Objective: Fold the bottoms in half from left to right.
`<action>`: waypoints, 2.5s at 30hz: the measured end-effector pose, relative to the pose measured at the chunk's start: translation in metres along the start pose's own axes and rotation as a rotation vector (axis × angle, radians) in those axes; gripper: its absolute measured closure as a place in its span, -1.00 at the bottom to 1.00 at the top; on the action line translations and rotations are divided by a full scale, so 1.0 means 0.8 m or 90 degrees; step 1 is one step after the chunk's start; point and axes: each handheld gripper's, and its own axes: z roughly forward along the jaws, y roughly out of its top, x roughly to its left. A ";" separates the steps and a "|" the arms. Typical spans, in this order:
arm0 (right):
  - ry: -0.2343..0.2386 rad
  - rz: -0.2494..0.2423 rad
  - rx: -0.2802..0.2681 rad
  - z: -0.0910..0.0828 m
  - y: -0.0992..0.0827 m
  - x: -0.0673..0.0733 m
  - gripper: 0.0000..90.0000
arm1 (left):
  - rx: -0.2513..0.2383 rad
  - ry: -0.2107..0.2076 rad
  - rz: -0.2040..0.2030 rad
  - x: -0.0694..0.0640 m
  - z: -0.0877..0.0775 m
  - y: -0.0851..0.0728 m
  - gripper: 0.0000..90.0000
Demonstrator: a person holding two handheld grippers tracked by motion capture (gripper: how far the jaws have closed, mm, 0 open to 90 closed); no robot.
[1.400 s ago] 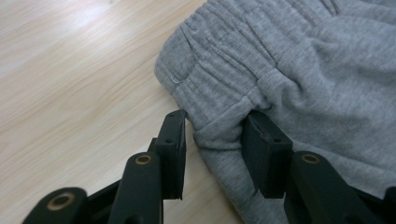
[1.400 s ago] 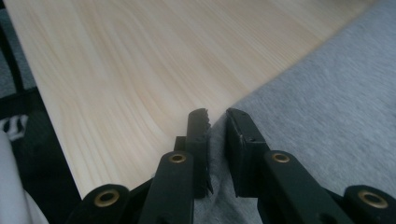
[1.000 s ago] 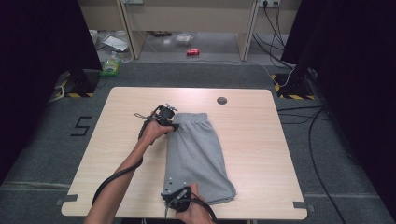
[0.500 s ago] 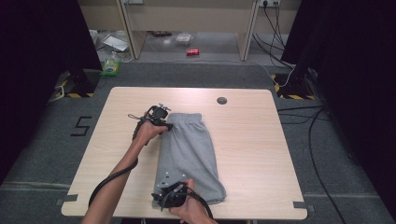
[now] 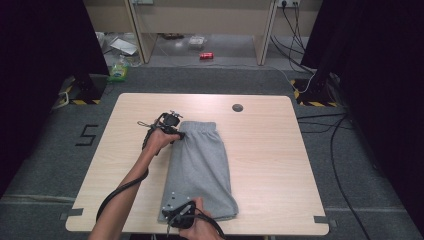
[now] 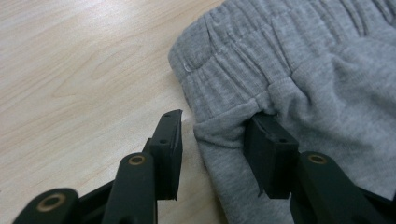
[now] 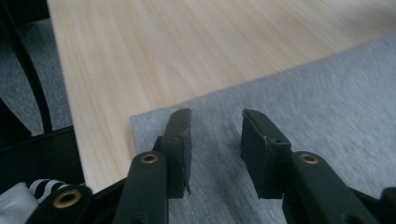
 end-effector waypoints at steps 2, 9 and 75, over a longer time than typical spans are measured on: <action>0.012 0.018 0.005 0.005 0.005 -0.001 0.42 | 0.000 0.003 0.000 0.000 0.001 0.001 0.26; 0.028 0.042 0.013 0.010 0.014 -0.008 0.14 | -0.010 0.000 -0.007 0.001 0.001 -0.001 0.27; -0.185 0.305 -0.035 -0.036 -0.003 -0.315 -0.18 | -0.035 -0.025 -0.036 0.007 0.002 -0.009 0.31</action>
